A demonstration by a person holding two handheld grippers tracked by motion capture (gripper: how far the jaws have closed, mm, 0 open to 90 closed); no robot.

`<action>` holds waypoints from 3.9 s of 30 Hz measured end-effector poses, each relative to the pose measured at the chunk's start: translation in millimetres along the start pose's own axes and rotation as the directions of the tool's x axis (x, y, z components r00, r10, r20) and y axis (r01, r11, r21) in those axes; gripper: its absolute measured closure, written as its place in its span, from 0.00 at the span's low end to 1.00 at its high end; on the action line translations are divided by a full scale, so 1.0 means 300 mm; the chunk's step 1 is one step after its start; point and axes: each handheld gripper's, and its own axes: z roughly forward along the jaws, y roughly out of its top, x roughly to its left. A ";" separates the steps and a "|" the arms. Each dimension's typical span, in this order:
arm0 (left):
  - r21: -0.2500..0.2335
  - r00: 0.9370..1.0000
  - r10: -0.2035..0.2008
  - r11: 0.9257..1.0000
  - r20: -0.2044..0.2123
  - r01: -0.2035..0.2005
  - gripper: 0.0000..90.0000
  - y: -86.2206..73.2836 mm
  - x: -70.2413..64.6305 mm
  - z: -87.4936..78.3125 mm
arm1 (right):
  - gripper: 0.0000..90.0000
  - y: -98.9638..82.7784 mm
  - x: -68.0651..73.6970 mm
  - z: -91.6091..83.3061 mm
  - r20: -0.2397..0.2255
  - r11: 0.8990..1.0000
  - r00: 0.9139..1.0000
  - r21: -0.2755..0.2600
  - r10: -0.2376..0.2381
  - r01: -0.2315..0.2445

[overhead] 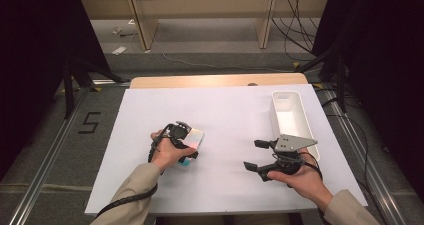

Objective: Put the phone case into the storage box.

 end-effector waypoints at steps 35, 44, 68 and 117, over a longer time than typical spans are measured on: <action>-0.003 0.999 -0.045 0.999 -0.011 0.045 0.19 -0.003 -0.017 -0.017 | 0.20 0.000 0.002 0.000 -0.005 1.000 1.000 -0.001 -0.002 0.002; -0.007 0.998 -0.058 0.998 -0.006 0.058 0.19 -0.003 -0.014 -0.019 | 0.20 0.001 0.002 0.000 -0.005 1.000 1.000 -0.007 0.001 -0.001; -0.117 0.998 -0.058 0.991 0.033 0.061 0.19 -0.005 -0.015 -0.075 | 0.19 0.004 -0.001 -0.003 0.015 1.000 1.000 -0.020 0.007 -0.007; -0.381 0.990 0.096 0.923 0.104 -0.049 0.19 -0.077 -0.143 -0.211 | 0.14 0.090 -0.057 0.047 0.113 0.994 0.992 -0.097 0.062 -0.051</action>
